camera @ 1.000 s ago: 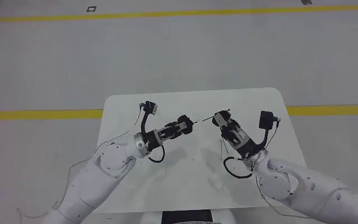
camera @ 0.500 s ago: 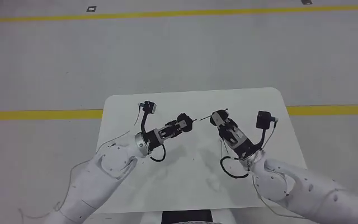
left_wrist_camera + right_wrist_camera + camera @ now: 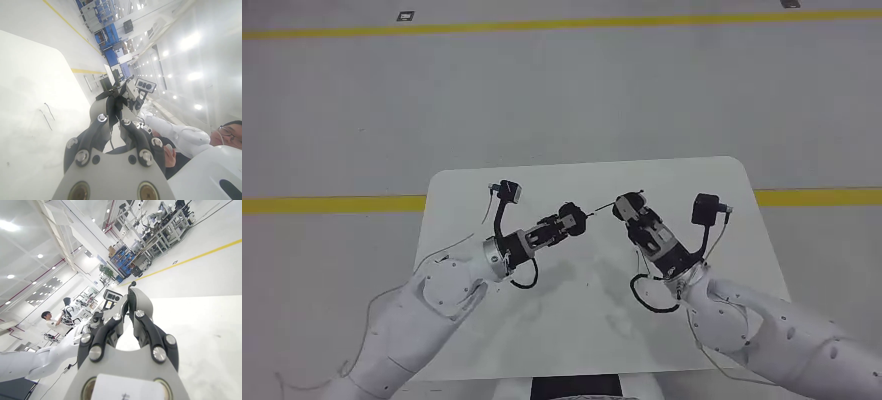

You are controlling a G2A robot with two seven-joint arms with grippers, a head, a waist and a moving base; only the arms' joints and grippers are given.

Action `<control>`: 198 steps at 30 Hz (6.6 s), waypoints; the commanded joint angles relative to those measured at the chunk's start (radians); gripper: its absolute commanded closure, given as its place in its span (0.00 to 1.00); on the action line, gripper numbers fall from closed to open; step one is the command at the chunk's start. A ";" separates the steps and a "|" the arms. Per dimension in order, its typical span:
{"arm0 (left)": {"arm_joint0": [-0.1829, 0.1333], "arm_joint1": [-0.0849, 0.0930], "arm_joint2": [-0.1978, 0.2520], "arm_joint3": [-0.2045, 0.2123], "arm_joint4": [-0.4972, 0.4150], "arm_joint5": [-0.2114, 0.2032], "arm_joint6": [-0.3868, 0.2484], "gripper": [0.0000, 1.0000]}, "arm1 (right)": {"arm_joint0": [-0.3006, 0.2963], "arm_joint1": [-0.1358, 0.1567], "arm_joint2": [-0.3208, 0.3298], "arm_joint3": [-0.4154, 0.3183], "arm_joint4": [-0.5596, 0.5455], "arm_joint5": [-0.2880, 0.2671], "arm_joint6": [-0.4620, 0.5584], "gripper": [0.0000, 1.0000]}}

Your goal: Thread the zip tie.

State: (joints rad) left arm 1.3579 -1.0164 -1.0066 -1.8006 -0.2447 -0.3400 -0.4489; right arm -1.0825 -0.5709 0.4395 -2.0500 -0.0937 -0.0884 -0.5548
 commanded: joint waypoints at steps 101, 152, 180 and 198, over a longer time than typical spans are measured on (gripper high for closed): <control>0.000 0.000 0.000 0.000 0.000 0.000 0.000 1.00 | -0.386 -0.216 0.447 0.014 -0.226 -0.034 0.262 1.00; 0.000 0.000 0.000 0.000 0.000 0.000 0.000 1.00 | -0.456 -0.340 0.509 0.037 -0.214 -0.049 0.402 1.00; 0.014 -0.009 0.013 -0.021 -0.141 0.004 0.017 1.00 | -0.667 -0.332 0.776 0.085 -0.657 -0.180 0.218 0.00; 0.017 -0.033 0.046 -0.010 -0.496 0.032 -0.033 1.00 | -0.670 -0.351 0.767 0.104 -0.962 -0.080 -0.008 0.00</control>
State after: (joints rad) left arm 1.3737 -1.0481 -0.9607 -1.8087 -0.7353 -0.3082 -0.4917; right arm -1.7528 -0.9216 1.2062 -1.9464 -1.0557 -0.1686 -0.5630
